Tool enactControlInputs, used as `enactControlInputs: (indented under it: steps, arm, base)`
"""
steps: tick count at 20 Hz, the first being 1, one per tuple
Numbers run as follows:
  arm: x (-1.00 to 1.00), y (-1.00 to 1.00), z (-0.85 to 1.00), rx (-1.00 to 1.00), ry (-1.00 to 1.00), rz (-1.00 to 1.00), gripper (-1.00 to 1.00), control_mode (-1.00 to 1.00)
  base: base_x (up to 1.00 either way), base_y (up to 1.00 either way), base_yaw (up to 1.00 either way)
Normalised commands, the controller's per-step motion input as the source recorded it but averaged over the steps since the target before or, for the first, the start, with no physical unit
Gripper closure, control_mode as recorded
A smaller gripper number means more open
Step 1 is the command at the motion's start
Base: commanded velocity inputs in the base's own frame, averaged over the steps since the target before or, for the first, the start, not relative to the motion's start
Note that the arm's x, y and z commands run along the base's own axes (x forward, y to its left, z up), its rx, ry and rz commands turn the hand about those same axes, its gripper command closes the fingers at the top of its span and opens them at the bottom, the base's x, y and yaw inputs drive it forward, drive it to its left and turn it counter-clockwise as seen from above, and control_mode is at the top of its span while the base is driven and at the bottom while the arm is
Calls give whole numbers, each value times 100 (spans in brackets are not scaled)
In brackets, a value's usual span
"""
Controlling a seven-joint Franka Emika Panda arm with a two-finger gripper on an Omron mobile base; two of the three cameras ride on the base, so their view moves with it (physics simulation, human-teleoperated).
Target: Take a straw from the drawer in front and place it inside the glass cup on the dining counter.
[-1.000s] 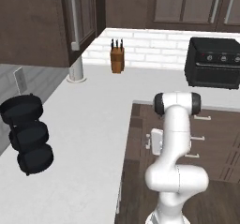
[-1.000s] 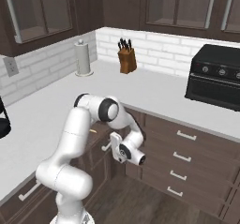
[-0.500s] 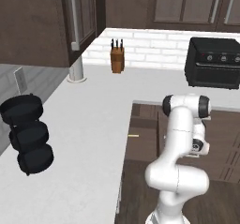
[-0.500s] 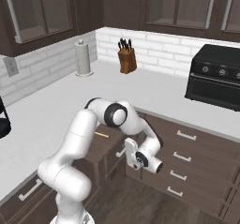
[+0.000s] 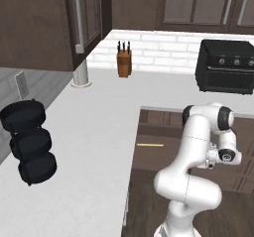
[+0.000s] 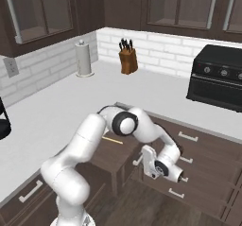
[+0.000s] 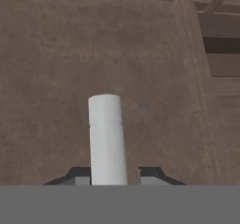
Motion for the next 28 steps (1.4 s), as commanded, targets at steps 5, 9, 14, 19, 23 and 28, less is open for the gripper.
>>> enactControlInputs:
  steps: [5,9,14,19,23,28]
  arm:
    - [-1,-53,3,-1,3,0,-100,-100]
    - [-8,-51,59,0,0,0,-100,-100]
    - [-4,-37,99,0,-2,0,-100,-100]
    - [-22,-3,100,-7,-5,0,-100,-100]
    - [-26,45,99,-29,0,3,-100,-100]
    - [-5,83,58,-45,0,3,-100,-100]
  base:
    - [0,0,0]
    - [0,0,0]
    - [0,0,0]
    - [0,0,0]
    - [0,0,0]
    - [0,0,0]
